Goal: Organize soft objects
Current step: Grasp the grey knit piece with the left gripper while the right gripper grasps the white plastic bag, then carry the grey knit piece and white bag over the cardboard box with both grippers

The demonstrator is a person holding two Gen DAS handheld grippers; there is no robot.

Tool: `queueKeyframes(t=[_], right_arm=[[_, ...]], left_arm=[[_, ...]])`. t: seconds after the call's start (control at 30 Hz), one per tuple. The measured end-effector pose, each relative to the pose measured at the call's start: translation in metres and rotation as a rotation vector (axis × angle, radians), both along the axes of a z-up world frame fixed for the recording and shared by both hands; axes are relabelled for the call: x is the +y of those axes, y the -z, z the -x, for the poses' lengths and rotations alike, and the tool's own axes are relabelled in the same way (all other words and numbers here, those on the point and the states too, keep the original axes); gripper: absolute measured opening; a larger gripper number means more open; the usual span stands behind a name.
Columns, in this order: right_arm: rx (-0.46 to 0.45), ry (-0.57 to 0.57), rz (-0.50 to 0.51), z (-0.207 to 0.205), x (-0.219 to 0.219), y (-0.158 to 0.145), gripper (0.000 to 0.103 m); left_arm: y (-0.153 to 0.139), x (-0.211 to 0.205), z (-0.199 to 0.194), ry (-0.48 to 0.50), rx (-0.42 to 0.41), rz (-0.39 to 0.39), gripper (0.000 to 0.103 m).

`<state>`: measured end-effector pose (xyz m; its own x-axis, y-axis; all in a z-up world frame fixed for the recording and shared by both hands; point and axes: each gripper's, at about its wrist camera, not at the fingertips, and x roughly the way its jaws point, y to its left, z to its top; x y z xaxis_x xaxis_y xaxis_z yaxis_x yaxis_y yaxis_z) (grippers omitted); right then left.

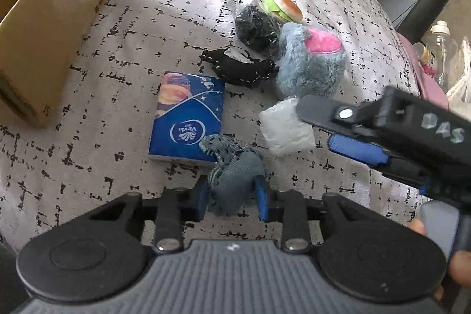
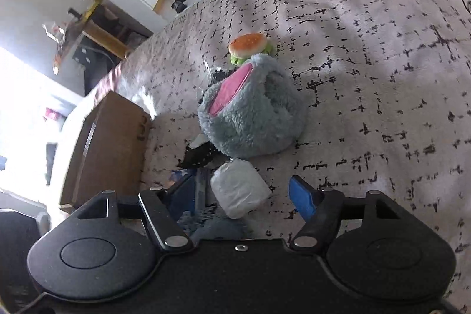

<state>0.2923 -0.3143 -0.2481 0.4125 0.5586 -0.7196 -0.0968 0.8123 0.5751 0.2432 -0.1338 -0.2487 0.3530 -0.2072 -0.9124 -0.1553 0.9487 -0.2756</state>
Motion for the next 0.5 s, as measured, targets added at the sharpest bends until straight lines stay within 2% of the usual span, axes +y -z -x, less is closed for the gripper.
queueKeyframes(t=[0.1,0.3,0.5], right_arm=[[-0.009,-0.027,0.017,-0.001,0.007,0.002,0.065],[-0.007,-0.064,0.066,0.0,0.02,0.009,0.052],[-0.002,-0.07,0.097,0.005,0.022,0.006,0.048]], left_arm=[[-0.005,0.003,0.003,0.001,-0.01,0.022,0.022],[-0.018,0.011,0.009,0.001,-0.034,0.039,0.017],[-0.034,0.027,0.018,0.004,-0.056,0.076,0.017]])
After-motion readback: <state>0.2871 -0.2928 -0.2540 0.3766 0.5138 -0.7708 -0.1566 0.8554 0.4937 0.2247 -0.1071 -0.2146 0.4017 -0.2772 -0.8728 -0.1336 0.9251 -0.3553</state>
